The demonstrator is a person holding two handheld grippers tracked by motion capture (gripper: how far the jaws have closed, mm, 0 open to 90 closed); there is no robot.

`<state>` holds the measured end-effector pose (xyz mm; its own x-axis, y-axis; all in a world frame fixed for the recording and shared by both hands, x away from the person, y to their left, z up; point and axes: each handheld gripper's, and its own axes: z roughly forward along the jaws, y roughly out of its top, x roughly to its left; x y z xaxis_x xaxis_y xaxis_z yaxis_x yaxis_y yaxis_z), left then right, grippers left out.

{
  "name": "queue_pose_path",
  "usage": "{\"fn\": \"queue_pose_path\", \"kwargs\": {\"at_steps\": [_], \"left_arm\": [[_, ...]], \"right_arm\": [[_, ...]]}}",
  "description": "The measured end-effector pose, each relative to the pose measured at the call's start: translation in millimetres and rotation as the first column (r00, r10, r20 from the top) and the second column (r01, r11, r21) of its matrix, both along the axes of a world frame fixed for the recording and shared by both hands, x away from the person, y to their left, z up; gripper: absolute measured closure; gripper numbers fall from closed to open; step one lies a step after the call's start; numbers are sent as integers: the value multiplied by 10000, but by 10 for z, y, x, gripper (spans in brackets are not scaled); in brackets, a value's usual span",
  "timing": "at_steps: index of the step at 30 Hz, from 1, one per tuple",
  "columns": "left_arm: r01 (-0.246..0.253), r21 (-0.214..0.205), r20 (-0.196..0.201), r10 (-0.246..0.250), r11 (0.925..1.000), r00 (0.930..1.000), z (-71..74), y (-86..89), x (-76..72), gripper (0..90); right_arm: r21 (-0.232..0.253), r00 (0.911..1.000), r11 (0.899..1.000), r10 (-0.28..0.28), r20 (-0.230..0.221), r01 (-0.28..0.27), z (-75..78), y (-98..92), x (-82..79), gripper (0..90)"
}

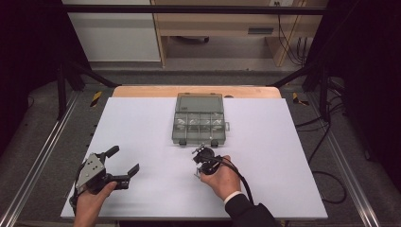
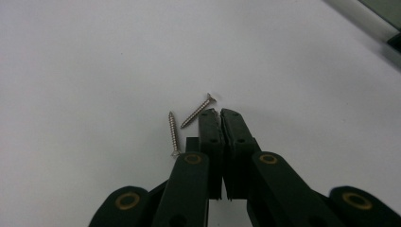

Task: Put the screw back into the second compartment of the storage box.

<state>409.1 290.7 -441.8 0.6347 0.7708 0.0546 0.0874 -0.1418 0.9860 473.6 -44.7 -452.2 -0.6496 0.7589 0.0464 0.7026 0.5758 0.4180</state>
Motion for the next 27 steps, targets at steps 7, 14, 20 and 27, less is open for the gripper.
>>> {"fn": "queue_pose_path", "kwargs": {"at_steps": [7,14,20,27], "left_arm": [[-27,-108,-7,27,9999,10000,1,16,2,16],[-32,-152,-9,32,9999,10000,-4,19,16,15],[-63,-285,-41,61,9996,10000,-2,40,17,15],[-131,-367,-14,130,9992,9999,2,53,10,15]], "right_arm": [[316,9998,9994,-126,119,123,74,-100,-17,881],[765,9979,9970,-154,631,105,178,-210,-2,881],[1451,9919,9894,-292,1235,111,288,-265,2,881],[1826,9861,9832,-381,1618,80,342,-297,45,881]]}}
